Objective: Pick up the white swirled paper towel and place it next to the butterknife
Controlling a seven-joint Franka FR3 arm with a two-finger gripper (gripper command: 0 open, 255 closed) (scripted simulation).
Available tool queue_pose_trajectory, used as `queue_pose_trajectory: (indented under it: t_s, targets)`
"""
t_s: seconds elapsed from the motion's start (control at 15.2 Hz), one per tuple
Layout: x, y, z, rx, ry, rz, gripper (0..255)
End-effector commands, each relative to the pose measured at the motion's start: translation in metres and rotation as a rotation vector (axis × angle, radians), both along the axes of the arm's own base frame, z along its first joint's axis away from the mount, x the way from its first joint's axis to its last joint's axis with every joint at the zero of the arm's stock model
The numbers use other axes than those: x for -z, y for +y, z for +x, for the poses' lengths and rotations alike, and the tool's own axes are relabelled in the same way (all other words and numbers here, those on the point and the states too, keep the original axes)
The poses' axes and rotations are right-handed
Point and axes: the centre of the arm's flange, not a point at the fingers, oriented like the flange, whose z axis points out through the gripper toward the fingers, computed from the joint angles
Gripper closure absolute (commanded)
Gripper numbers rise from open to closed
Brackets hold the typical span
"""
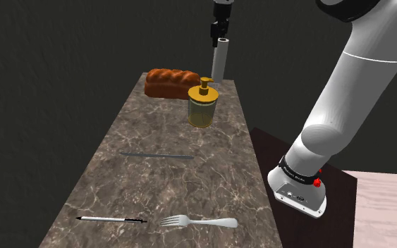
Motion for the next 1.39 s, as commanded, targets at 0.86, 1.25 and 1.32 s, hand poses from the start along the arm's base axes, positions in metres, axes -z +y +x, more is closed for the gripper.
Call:
queue_pose_trajectory:
  t_s: [0.86, 1.25, 1.32]
  targets:
    - [-0.056, 0.156, -0.082, 0.0, 0.0, 0.0, 255]
    - [-0.079, 0.224, -0.117, 0.0, 0.0, 0.0, 255]
    - [-0.083, 0.235, -0.123, 0.0, 0.0, 0.0, 255]
